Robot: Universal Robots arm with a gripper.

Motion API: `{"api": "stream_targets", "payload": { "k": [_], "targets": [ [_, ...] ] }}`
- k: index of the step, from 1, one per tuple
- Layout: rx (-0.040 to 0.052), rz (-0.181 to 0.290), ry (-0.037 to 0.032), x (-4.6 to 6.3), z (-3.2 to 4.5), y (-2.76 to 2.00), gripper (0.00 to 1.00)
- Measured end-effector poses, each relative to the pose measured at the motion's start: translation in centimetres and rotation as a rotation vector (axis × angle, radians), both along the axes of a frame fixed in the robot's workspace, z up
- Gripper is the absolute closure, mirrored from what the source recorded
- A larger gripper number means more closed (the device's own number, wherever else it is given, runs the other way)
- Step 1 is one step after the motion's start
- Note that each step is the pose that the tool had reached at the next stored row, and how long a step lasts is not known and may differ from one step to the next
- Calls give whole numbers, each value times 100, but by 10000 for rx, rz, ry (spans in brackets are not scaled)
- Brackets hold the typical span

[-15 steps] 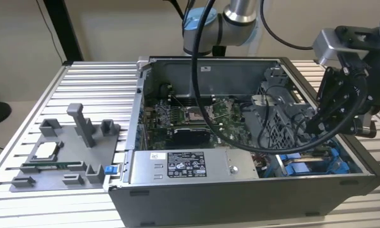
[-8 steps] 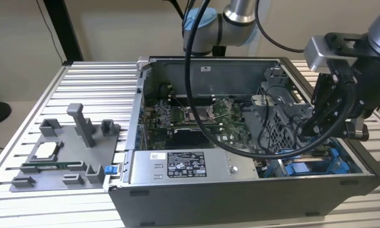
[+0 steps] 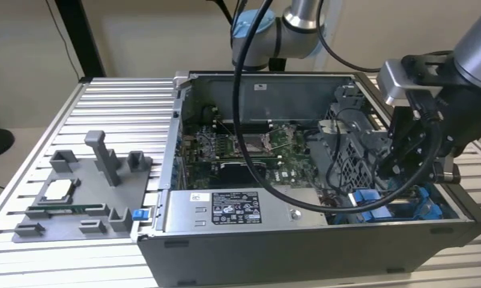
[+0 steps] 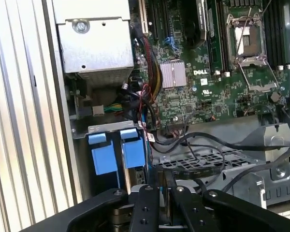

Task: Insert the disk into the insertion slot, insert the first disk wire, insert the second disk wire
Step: 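Insert the second disk wire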

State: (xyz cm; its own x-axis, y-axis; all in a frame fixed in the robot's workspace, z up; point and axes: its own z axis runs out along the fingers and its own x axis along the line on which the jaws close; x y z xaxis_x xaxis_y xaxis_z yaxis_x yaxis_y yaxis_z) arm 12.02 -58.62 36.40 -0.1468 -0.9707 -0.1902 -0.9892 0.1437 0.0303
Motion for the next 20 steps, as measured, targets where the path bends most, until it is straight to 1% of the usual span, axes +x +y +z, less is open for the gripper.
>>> {"api": "stream_targets", "payload": {
  "k": [2,5,6,10,12,16,19,20],
  "targets": [
    [0,229,-85,-1,-12,-2,100],
    [-1,514,-259,0,-22,-10,100],
    [-2,570,-286,0,-22,-11,100],
    [3,623,-288,0,-23,-12,100],
    [0,623,-288,-1,-24,-20,100],
    [-113,627,-302,0,-38,-29,100],
    [-211,628,-341,1,-54,-34,100],
    [-237,630,-365,2,-60,-35,100]
  ]
}}
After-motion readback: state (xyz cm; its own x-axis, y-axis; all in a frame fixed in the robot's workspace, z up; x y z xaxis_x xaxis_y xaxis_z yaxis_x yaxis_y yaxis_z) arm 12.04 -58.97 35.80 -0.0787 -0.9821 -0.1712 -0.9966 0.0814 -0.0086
